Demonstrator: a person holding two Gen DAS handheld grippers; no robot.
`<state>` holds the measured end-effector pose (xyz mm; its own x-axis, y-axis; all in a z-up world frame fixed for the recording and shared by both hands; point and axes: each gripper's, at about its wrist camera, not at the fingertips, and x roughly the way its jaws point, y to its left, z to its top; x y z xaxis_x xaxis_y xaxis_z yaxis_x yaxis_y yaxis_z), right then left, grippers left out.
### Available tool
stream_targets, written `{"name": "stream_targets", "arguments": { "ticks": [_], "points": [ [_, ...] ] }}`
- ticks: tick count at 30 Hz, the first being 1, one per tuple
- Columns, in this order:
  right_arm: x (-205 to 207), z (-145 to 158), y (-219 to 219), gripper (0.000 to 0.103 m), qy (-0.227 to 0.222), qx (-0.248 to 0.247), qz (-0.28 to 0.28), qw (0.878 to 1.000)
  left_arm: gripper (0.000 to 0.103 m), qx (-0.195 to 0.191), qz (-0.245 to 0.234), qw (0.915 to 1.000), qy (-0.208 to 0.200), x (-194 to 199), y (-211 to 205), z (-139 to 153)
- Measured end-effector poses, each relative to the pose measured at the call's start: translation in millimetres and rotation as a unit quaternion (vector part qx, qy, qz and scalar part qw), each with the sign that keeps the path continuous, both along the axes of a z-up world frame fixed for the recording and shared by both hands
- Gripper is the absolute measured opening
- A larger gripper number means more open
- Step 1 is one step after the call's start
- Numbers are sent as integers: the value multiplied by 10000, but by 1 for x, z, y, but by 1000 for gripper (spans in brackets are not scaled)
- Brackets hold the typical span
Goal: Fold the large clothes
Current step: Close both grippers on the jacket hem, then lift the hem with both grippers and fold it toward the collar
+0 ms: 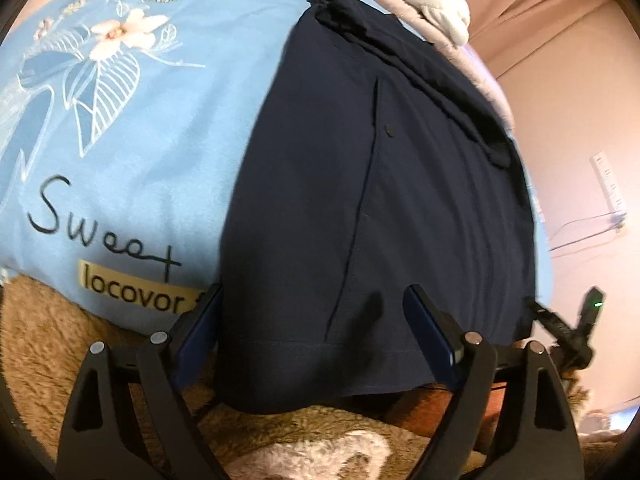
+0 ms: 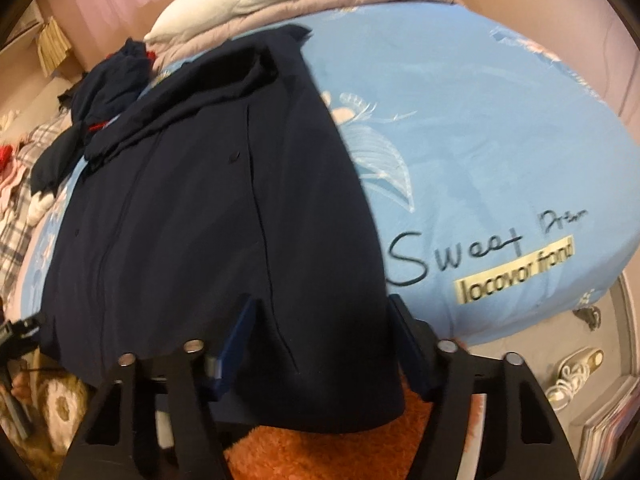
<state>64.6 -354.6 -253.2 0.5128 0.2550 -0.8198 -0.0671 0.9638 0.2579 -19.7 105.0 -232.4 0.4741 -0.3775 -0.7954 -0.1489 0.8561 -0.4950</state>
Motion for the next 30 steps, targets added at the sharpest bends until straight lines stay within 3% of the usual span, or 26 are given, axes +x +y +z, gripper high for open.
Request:
{"name": "stream_targets", "arguments": {
  "ticks": [1,2,4,5,7,14,18,19,21,22,23,27,30],
  "points": [
    [0,0,1,66,-6,111,79,9999,74,-101,-34,9999,-3,-1,1,0],
    [-1,0,3,65,37,397,223,9990,56,-504,-130,9986,-29,-2,2,0],
    [-2,2,8,64,50,612,493,9969,52,-1513,-335,9878,142,1,1,-8],
    [-3,4,14,61,-4,337,614,9975,50,-1490,-313,9878,317,4,-1,-12],
    [-3,3,21,59,13,51,680,9977,44,-1003,-309,9939,350,6,-9,-12],
    [5,-2,3,59,241,157,331,9990,45,-660,-312,9973,75,7,-21,-1],
    [4,-2,10,59,214,13,472,9987,23,-490,-221,9982,-279,8,-26,4],
    [4,-2,12,55,197,9,496,9986,15,-515,-192,9980,-301,6,-22,3],
    [6,-1,15,39,168,-56,514,9985,11,-389,-95,9988,-275,7,-23,2],
    [7,0,15,21,151,-29,540,9984,10,-344,-64,9988,-333,6,-24,5],
    [7,2,15,12,151,165,605,9979,10,-312,-32,9986,-433,3,-25,11],
    [1,24,12,9,-100,905,652,9937,9,-157,79,9965,-821,-7,-24,38],
    [-7,50,11,8,-474,1069,664,9909,8,146,59,9940,-1078,-12,-31,60]
  ]
}}
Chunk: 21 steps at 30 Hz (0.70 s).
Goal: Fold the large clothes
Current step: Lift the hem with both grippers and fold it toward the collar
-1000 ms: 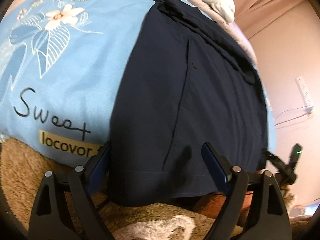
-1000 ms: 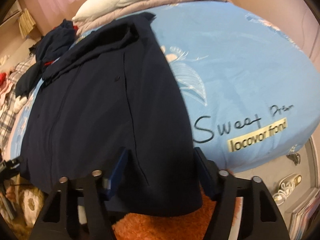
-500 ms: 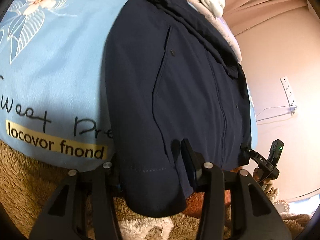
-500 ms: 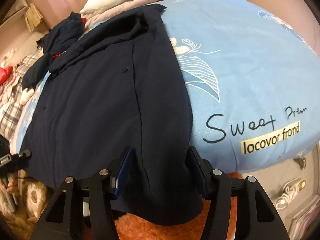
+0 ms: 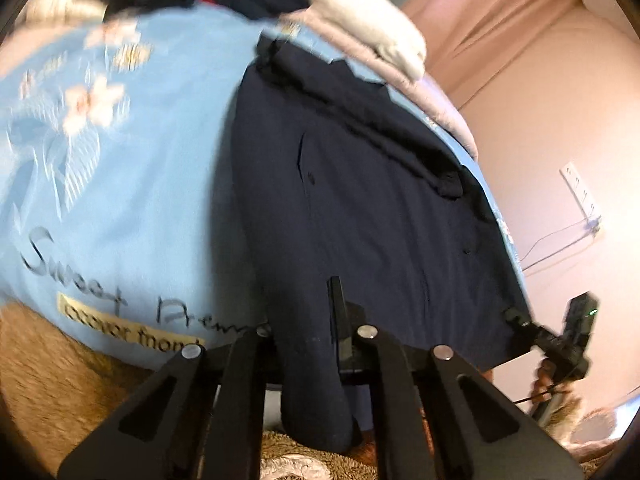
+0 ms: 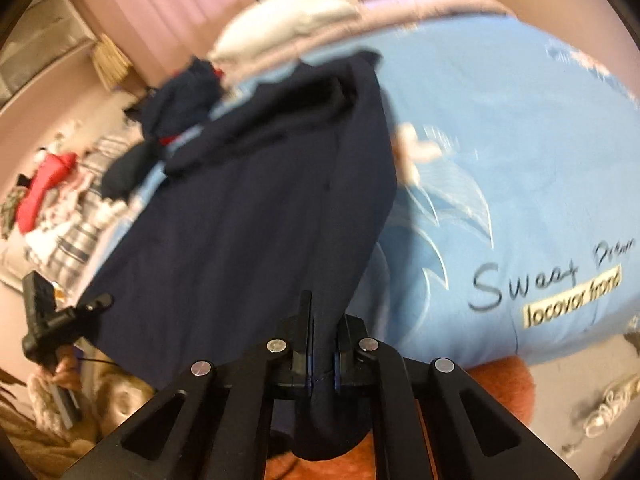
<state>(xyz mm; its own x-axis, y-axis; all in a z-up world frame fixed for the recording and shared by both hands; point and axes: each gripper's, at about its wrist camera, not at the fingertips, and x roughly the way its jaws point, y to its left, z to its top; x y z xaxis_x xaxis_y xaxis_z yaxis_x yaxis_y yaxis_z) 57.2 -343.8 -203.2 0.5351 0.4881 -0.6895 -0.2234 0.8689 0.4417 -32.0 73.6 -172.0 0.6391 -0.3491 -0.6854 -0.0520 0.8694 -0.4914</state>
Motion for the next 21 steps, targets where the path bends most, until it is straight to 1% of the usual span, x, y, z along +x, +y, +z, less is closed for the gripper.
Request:
{"name": "stream_targets", "arguments": {
  "ticks": [2,4,6,9,11,13,15,18,21],
  "points": [
    [-5,15,-1,8,-124,80,5,9999,8,109,-90,9997,-176,-2,-7,16],
    [-11,31,-2,8,-334,298,34,9990,8,-19,-208,9990,-400,-6,-10,31],
    [-19,49,-3,8,-579,469,92,9972,8,-69,-240,9982,-539,-12,-10,42],
    [-33,71,-6,7,-900,625,145,9939,8,-208,-263,9966,-751,-23,-2,63],
    [-33,82,-6,7,-1074,692,150,9917,8,-332,-252,9953,-875,-30,3,76],
    [-44,95,-12,7,-1242,823,148,9887,8,-281,-179,9943,-1010,-38,9,92],
    [-53,102,-17,7,-1333,972,94,9863,8,-306,-106,9928,-1153,-48,11,104],
    [-67,113,-21,7,-1609,943,-86,9824,8,-391,-136,9908,-1292,-60,11,115],
    [-75,120,-21,7,-1758,999,-154,9792,8,-375,-172,9891,-1412,-70,8,129]
  ]
}}
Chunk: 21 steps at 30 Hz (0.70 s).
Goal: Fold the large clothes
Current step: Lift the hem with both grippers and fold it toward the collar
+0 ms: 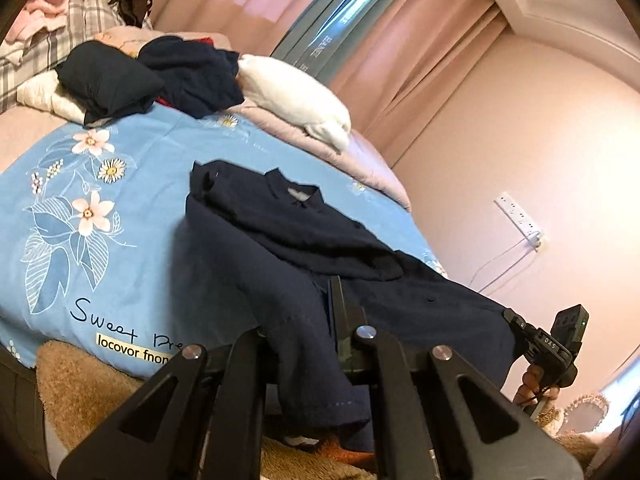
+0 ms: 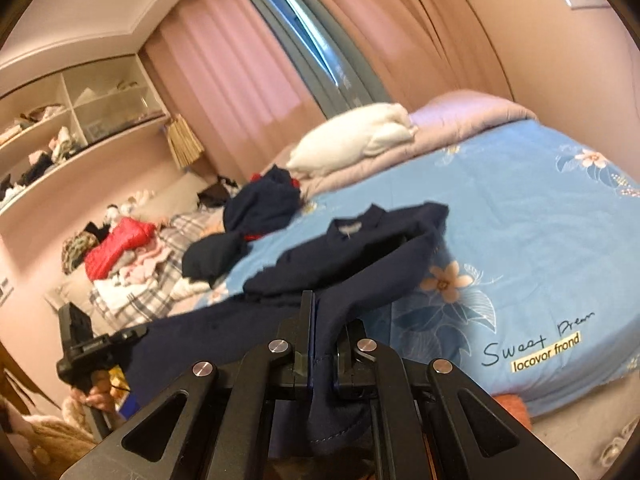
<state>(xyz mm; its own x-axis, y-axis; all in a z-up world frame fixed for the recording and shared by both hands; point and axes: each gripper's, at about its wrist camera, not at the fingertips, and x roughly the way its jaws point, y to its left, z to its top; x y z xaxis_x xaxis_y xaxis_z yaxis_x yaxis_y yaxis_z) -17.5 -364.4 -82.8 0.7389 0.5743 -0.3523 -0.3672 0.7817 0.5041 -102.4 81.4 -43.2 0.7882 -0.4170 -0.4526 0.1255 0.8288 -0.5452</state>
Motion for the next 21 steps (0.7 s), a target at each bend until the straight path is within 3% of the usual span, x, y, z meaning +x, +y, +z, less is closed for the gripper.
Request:
{"name": "stream_targets", "arguments": {
  "ticks": [7,21],
  "points": [
    [-4,13,0,7,-253,-25,-292,9993,8,-7,-3,9991,-435,-12,7,24],
    [88,17,3,7,-110,56,-518,9986,9,5,99,9996,-266,85,12,36]
  ]
}}
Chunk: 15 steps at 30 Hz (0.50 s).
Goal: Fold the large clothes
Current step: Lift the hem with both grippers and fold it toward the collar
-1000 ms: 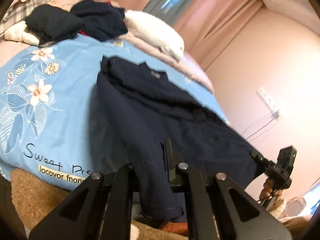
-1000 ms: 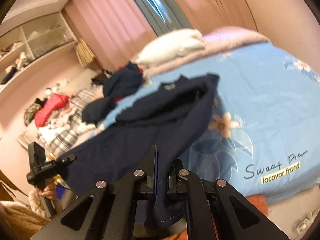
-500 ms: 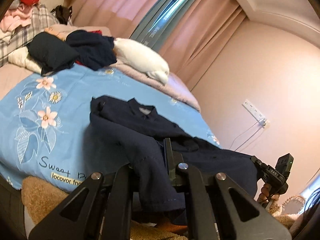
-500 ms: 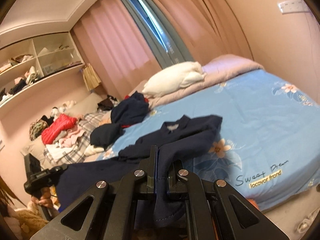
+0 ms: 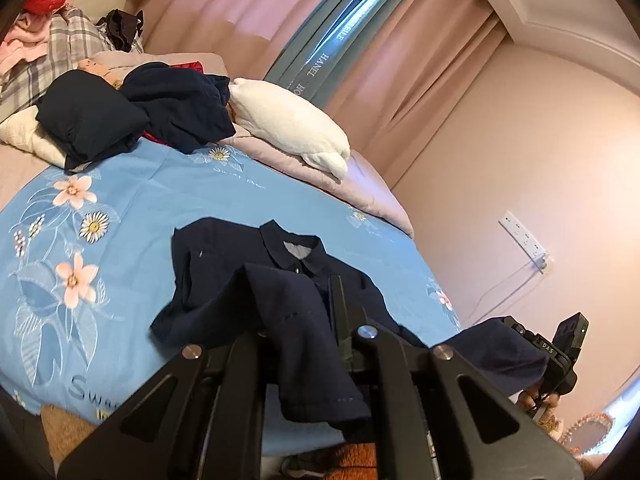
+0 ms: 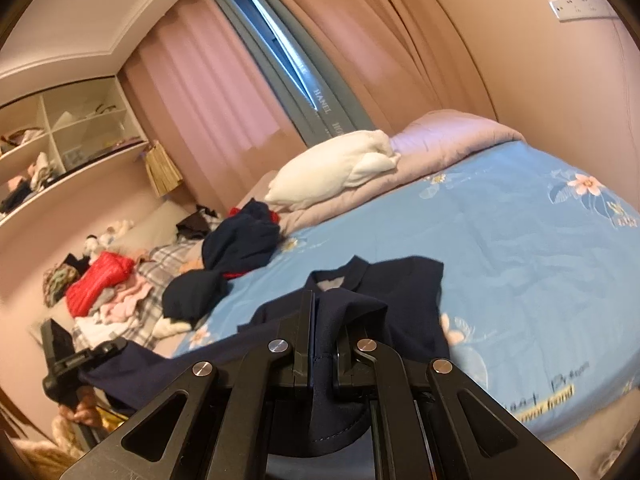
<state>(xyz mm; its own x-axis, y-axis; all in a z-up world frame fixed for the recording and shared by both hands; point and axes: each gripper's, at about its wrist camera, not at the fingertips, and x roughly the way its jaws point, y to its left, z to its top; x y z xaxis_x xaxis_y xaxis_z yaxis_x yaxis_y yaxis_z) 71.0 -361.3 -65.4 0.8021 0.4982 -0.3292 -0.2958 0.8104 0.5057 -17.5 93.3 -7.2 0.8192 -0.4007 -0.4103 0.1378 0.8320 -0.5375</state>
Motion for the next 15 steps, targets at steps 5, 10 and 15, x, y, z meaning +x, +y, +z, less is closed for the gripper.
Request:
{"name": "stream_targets", "arguments": {
  "ticks": [5,10,15],
  "points": [
    [29,3,7,7,27,-157,-135,9998,9,102,97,9999,74,41,0,2],
    [50,2,9,7,15,-171,-213,9996,9,170,94,9997,158,76,0,1],
    [70,1,9,7,133,-197,-262,9994,9,274,121,9991,298,113,-3,-2]
  ]
}}
